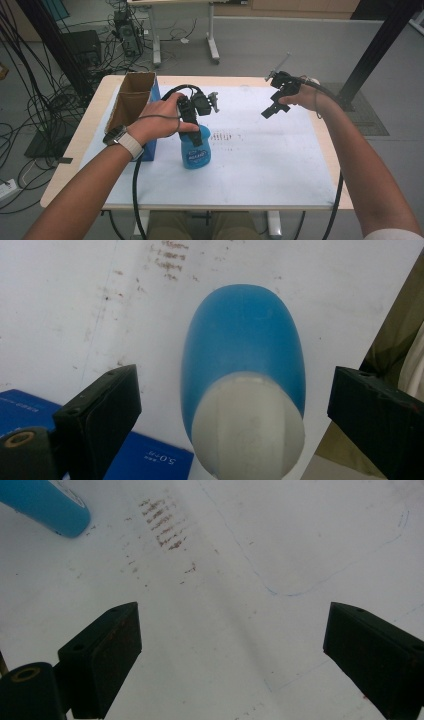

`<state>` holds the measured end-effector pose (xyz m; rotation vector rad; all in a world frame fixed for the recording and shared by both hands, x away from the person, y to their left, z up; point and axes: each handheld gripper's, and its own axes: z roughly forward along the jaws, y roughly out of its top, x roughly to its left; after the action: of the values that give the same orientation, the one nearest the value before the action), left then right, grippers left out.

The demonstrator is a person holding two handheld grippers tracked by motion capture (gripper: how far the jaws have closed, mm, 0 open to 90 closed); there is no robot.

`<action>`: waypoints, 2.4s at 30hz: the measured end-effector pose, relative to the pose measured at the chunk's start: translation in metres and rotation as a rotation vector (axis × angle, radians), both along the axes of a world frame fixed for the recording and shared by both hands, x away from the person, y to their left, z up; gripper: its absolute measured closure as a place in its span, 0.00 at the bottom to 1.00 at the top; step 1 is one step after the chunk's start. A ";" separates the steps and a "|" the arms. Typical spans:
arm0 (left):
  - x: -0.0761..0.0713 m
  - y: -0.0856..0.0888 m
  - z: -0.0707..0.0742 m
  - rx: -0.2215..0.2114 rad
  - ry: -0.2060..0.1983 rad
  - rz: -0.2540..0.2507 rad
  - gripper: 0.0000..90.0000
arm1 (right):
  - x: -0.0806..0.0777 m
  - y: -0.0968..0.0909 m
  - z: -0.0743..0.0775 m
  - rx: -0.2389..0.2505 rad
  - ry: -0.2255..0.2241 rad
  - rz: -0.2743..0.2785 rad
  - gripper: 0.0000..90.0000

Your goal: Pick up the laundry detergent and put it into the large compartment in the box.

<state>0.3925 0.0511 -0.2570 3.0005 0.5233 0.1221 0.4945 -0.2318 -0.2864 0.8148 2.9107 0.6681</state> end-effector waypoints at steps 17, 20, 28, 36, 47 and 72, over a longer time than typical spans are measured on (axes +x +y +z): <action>0.000 0.001 0.001 -0.006 -0.003 0.002 0.08 | 0.000 0.001 0.001 0.003 -0.001 0.003 0.09; 0.000 0.001 0.001 -0.002 -0.003 0.000 0.08 | 0.000 0.001 0.001 0.006 -0.003 0.001 0.10; 0.000 0.001 0.001 -0.002 -0.001 -0.005 0.08 | 0.000 -0.001 0.002 0.008 -0.006 -0.002 0.09; 0.000 0.002 0.001 -0.010 -0.001 0.001 0.08 | 0.000 0.000 0.002 0.008 -0.006 0.001 0.10; 0.000 0.002 0.001 -0.015 -0.001 0.001 0.08 | 0.001 0.002 0.001 0.004 -0.001 0.004 0.09; 0.001 0.003 0.001 -0.020 -0.006 0.002 0.08 | 0.000 0.003 0.001 0.002 0.002 0.005 0.09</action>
<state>0.3931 0.0545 -0.2556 2.9790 0.5230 0.1254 0.4948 -0.2291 -0.2857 0.8089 2.9151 0.6714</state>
